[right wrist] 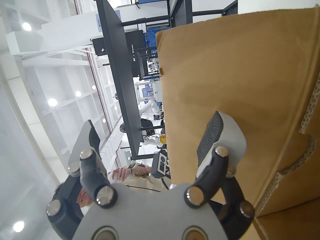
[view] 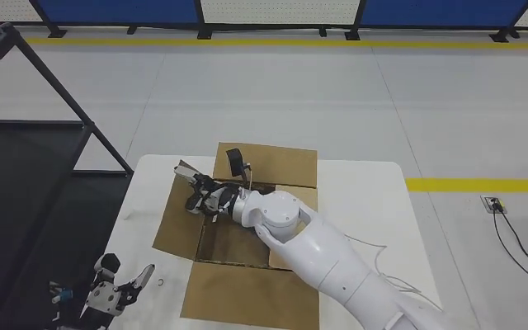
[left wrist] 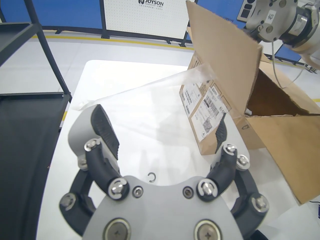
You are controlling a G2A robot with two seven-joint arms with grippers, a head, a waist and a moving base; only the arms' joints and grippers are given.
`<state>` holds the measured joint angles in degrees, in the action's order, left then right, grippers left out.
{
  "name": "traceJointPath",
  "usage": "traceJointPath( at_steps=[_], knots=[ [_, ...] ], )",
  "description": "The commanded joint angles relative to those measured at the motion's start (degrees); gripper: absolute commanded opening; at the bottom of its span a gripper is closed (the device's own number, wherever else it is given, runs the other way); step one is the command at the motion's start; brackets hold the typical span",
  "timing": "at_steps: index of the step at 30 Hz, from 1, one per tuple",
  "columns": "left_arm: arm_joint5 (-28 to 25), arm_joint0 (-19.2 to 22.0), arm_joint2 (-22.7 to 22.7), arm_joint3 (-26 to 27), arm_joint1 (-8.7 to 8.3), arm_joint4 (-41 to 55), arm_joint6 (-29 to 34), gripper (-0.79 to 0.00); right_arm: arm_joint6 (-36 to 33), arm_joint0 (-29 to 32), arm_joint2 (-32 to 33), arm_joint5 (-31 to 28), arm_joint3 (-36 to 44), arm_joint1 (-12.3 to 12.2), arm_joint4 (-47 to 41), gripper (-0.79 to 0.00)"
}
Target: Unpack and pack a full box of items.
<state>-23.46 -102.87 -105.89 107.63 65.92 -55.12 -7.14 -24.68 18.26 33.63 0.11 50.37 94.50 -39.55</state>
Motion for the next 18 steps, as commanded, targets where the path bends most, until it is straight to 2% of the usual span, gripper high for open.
traceJointPath(
  at_steps=[1,10,18],
  knots=[
    [0.52,-0.17,0.14,0.84,0.07,0.16,0.34,0.0,0.09,-0.56,-0.31,0.41,-1.35,0.73,0.17,0.0],
    [6.87,0.0,1.77,4.21,0.61,-0.51,1.08,0.0,-2.56,-2.66,-0.78,0.49,-8.34,4.01,-0.29,0.0],
    [11.89,4.38,4.14,3.44,0.89,-0.7,5.27,0.0,-5.93,-3.35,-0.36,-0.23,-12.04,5.69,0.9,0.0]
  ],
)
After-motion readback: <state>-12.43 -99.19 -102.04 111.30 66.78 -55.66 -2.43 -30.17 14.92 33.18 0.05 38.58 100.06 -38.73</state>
